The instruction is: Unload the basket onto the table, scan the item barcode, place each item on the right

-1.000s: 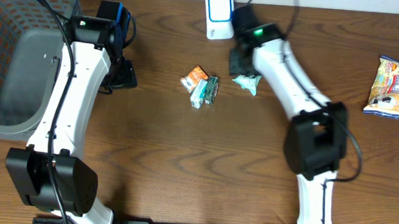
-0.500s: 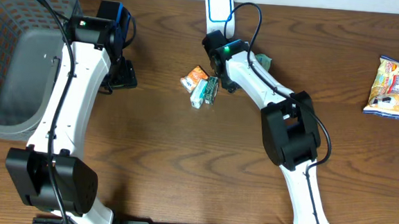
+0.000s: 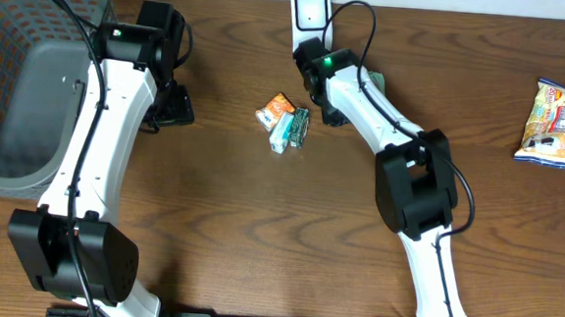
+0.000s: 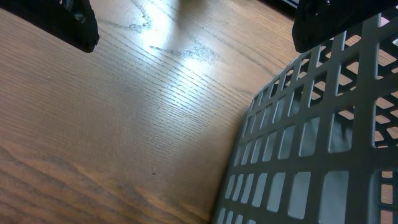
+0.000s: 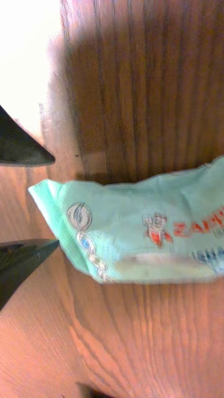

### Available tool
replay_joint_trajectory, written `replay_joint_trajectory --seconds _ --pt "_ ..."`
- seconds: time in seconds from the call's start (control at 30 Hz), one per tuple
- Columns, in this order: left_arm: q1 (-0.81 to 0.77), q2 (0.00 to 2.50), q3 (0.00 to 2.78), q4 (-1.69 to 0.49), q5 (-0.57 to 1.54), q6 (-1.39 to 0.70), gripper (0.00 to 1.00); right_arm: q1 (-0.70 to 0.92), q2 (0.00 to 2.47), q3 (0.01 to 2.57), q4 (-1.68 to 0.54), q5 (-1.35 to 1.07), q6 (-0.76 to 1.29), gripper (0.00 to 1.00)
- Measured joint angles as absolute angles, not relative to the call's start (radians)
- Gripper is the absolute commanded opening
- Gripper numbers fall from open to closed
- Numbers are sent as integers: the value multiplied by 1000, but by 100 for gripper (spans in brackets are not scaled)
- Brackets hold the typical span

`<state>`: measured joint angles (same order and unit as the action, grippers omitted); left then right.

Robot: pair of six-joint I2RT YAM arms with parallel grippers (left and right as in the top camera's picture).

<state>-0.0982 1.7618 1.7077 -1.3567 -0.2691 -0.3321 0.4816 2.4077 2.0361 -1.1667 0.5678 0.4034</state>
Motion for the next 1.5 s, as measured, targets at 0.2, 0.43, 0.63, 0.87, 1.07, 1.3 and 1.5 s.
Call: replay_joint_trajectory --seconds 0.2,0.43,0.63,0.87,1.07,1.3,1.5 --pt "-98 1762 1708 -1357 -269 -332 98 480 2326 2053 -1080 561 336 73" --pt "-98 1762 1708 -1356 -269 -332 98 469 2334 2061 -1004 568 184 79" --pt "-98 1762 1708 -1357 -269 -332 98 422 2399 2061 -966 590 147 77" --pt "-98 1762 1708 -1357 -269 -332 98 357 2460 2060 -966 507 127 59" --pt "-98 1762 1708 -1357 -269 -332 98 355 2465 2060 -987 469 121 24" --pt "-98 1762 1708 -1357 -269 -332 98 351 2450 2067 -1084 384 139 1" --pt "-98 1762 1708 -1357 -269 -332 98 307 2383 2067 -1180 -9 108 1"
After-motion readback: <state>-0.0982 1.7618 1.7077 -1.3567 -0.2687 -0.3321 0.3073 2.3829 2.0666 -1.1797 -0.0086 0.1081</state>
